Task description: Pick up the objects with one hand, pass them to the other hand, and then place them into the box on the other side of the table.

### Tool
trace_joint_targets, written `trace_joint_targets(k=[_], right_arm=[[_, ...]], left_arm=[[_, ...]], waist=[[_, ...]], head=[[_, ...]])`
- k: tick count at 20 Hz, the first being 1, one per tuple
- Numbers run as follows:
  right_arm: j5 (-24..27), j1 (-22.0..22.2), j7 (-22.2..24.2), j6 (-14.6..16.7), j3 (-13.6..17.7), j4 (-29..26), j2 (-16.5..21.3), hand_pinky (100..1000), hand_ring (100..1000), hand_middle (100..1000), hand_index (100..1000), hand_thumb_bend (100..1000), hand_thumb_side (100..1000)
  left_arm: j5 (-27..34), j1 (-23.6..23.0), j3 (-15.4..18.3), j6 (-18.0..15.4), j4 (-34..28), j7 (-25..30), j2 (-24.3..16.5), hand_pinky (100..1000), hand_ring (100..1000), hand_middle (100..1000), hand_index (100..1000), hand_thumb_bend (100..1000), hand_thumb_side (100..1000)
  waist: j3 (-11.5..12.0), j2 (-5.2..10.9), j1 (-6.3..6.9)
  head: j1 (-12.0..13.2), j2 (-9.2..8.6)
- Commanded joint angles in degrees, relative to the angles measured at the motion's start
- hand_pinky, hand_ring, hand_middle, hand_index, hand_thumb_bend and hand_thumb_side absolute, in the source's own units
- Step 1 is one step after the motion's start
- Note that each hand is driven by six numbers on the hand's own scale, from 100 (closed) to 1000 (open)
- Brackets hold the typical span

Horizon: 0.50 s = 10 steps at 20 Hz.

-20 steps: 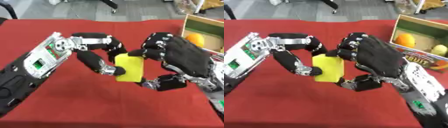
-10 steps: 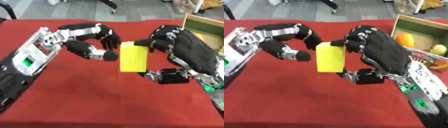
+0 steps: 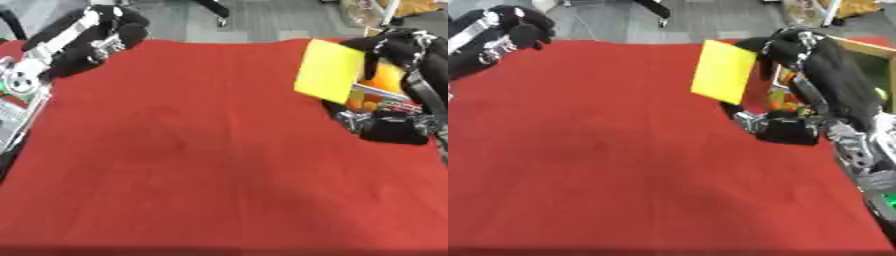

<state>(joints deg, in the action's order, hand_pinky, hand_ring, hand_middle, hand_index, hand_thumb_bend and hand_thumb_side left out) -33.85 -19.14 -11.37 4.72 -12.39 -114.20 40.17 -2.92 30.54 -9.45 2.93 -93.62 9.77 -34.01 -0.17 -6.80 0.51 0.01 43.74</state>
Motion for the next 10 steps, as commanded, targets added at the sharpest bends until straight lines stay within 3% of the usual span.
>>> trace_joint_targets(k=[1,5,10], right_arm=[[6.04,0.69,-3.74,-4.57,5.39,0.48,4.62,553,583,321,348,218,294],[11.96,-0.08,-8.37,-6.03,9.13,7.2,7.63,560,596,324,355,212,301],[19.18,-5.14,-10.14,-6.03,11.1,22.78,10.36,564,614,322,359,212,326]], left_arm=[[2.89,-2.16,3.36,-1.27,0.34,-7.47,0.63,680,700,655,789,542,874],[5.52,-7.04,5.44,-4.1,-0.01,-13.42,3.86,679,703,656,792,529,862],[5.63,-11.9,7.0,-6.71,-2.12,-15.28,7.12,677,700,652,792,507,857]], waist=[[0.29,1.08,-0.62],[0.82,0.85,-0.7],[1.79,0.61,-0.71]], head=[[-1.82,-0.76],[-3.29,-1.08],[-4.27,-1.14]])
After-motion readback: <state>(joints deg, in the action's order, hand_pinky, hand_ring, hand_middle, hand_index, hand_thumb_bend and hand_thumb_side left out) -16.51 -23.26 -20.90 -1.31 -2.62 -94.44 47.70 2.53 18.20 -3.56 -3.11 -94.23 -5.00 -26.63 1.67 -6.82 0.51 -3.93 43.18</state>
